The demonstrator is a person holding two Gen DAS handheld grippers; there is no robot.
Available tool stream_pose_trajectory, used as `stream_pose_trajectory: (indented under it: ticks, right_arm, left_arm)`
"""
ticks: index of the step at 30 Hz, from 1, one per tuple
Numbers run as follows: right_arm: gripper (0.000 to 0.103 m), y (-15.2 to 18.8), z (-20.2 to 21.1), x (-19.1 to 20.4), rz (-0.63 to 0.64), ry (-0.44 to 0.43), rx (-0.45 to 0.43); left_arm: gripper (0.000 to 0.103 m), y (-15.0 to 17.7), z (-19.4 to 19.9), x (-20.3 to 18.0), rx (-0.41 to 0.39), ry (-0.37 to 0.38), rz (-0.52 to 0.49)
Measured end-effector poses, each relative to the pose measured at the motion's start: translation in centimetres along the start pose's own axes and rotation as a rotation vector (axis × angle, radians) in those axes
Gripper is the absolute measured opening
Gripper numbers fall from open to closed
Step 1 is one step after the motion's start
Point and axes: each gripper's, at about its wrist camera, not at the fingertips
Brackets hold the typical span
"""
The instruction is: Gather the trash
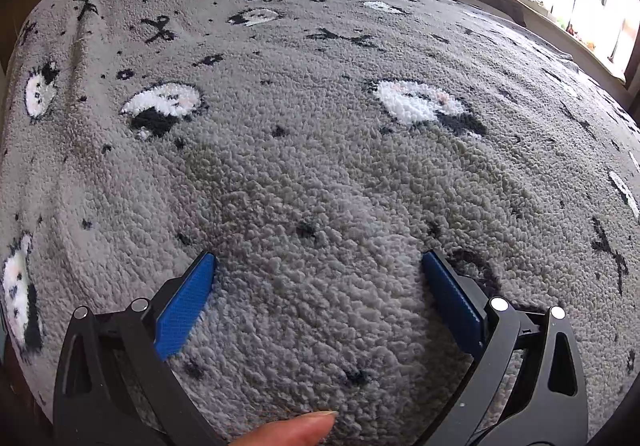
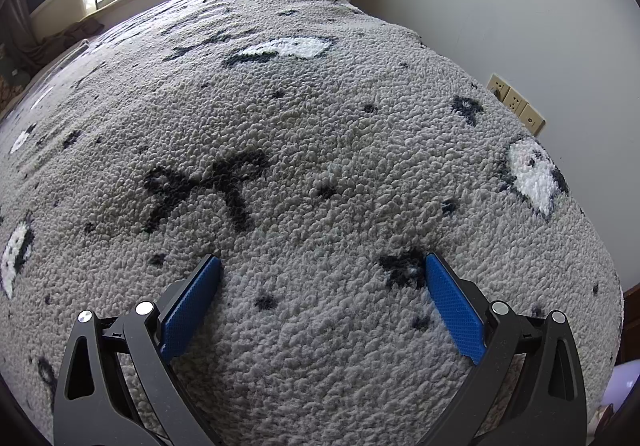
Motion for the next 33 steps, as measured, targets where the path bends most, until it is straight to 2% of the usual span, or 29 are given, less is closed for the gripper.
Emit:
stream_pose_trajectory:
  ticks: [33]
  right_arm:
    - [0.101, 0.03, 0.03, -0.09, 0.000, 0.000, 0.000]
  left_arm:
    - [0.097, 0.08, -0.11, 0.12, -0.007, -0.006, -0.006]
Point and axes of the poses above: each gripper's, at about its wrist camera, not at the fingertips, and z roughly against the way its jaws point, x to its left, y to its underside, and after that the axes turned 10 degrees about -x, right-handed
